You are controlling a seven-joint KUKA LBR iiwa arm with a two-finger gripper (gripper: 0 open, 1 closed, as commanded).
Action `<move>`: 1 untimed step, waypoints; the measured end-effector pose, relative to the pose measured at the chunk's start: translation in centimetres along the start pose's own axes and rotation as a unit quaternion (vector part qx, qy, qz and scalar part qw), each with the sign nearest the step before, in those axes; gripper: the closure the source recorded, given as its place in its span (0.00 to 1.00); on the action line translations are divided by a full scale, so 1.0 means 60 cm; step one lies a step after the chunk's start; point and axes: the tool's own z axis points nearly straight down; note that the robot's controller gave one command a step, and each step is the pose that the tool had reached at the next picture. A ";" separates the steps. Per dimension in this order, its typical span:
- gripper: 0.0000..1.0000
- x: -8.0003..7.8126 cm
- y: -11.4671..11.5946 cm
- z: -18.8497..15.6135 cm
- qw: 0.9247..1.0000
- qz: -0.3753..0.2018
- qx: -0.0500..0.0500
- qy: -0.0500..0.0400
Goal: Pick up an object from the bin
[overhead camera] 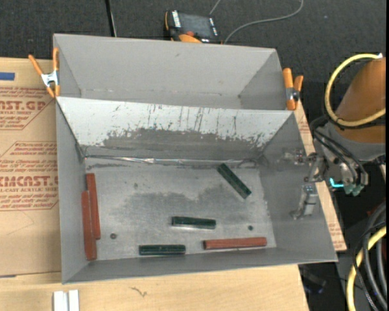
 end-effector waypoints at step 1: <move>0.00 0.038 0.044 0.158 1.000 -0.015 -0.001 0.001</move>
Offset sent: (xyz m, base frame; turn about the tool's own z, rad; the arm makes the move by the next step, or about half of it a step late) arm -0.0209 0.0248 -0.0900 -0.0285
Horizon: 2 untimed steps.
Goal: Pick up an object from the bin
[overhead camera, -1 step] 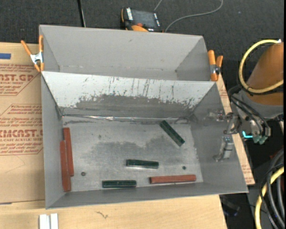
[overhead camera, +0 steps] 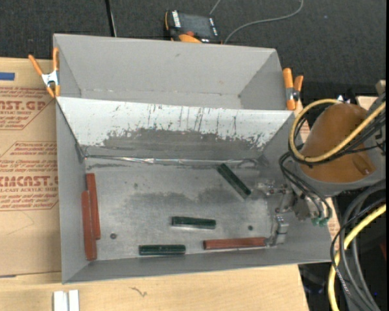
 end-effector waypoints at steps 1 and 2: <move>0.00 0.007 0.073 -0.037 1.000 -0.015 0.000 -0.004; 0.00 -0.094 0.194 0.089 0.998 -0.055 -0.001 -0.004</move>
Offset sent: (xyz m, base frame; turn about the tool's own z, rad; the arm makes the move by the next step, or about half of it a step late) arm -0.0054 0.0402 0.0218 -0.0243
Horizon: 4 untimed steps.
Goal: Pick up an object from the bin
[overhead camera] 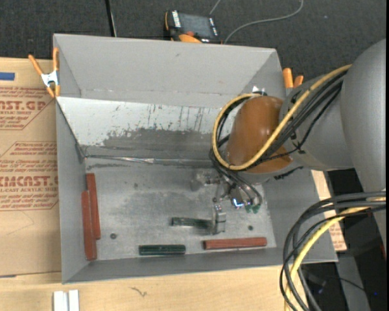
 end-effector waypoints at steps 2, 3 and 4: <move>1.00 0.043 0.045 0.017 1.000 0.006 0.002 0.000; 1.00 0.036 0.170 -0.173 0.985 -0.172 0.002 -0.003; 1.00 0.026 0.187 -0.385 0.984 -0.177 0.003 -0.006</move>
Offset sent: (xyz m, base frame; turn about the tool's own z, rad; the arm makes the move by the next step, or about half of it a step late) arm -0.0293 0.0220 -0.0101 0.0133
